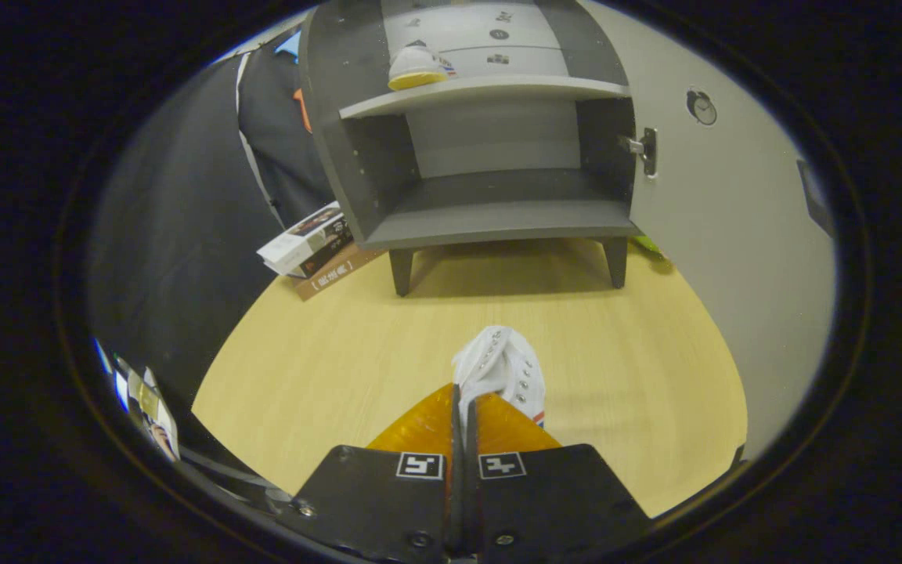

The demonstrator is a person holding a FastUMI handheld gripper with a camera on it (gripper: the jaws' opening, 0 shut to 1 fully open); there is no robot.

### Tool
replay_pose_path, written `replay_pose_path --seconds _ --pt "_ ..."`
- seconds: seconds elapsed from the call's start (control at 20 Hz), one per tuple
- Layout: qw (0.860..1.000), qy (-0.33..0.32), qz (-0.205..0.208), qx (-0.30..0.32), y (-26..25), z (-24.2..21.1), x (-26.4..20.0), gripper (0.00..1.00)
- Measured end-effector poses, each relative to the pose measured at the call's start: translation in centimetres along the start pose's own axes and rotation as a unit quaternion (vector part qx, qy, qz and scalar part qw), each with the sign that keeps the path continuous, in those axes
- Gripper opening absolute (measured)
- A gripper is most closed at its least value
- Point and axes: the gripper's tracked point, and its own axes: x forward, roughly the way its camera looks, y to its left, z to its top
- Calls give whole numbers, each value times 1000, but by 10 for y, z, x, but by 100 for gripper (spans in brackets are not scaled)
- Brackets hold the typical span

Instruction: Open the shoe cabinet door, grab the shoes and put them into the shoe cabinet, then close the shoe cabinet door.

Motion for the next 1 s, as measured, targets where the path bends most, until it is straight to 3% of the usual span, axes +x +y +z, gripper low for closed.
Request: replay_pose_path --seconds 0.35,0.65,0.8,1.0 --pt "996 -78 27 -17 4 108 -98 4" --pt "989 -141 24 -42 20 205 -172 3" --pt "981 -181 7 -64 29 256 -188 3" --pt "970 -223 -18 -92 27 327 -170 4"
